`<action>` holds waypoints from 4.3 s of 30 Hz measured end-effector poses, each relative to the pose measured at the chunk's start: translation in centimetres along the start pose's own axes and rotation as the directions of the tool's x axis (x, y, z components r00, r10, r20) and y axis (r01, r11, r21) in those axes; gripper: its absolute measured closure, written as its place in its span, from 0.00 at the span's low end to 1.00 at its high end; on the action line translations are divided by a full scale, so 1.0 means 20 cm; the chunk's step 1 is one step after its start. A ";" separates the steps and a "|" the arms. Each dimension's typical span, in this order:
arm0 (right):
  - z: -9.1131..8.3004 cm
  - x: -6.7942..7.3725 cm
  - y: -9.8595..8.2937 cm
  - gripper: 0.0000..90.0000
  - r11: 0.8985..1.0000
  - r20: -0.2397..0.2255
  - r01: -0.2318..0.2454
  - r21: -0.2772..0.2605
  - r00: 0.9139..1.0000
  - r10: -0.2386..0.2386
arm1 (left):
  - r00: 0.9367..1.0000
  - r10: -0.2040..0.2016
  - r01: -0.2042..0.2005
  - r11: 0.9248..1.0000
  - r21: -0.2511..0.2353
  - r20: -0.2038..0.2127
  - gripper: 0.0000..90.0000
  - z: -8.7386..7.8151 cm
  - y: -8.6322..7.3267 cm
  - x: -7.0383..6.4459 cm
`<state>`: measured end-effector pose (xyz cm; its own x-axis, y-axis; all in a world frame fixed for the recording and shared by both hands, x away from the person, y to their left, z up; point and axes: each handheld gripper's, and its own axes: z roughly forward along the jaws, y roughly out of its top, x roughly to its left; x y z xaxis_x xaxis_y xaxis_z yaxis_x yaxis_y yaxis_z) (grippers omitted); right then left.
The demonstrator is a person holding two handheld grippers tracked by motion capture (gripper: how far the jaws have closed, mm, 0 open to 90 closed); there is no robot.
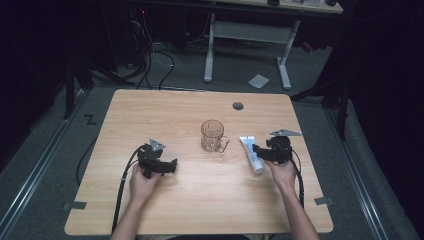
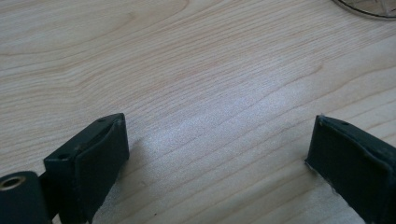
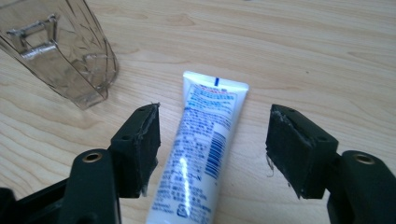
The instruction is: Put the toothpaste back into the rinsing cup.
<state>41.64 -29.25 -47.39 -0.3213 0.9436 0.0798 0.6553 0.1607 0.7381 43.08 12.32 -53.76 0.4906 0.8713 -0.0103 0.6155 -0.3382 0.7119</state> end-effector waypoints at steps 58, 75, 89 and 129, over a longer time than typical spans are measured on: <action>0.37 0.08 0.14 0.46 0.909 0.044 0.071 0.410 0.994 -0.097 | 1.000 -0.001 0.001 1.000 -0.002 -0.001 0.06 0.00 0.00 0.00; 0.37 0.14 0.18 0.66 0.867 0.011 0.172 0.467 0.980 -0.200 | 1.000 0.001 -0.001 1.000 0.000 0.000 0.06 0.00 0.00 0.00; 0.31 0.10 0.16 0.73 0.910 -0.047 0.153 0.385 0.988 -0.146 | 1.000 0.000 0.000 1.000 0.001 0.001 0.06 0.00 0.00 0.00; -0.02 0.14 0.25 0.73 0.988 -0.177 0.145 0.049 0.975 -0.134 | 1.000 0.000 0.000 1.000 -0.002 0.001 0.07 0.00 0.00 0.00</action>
<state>43.69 -25.86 -43.28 -0.5218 0.8475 0.0972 0.6349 0.3097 0.7078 43.08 12.26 -53.77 0.4911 0.8710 -0.0109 0.6143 -0.3374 0.7133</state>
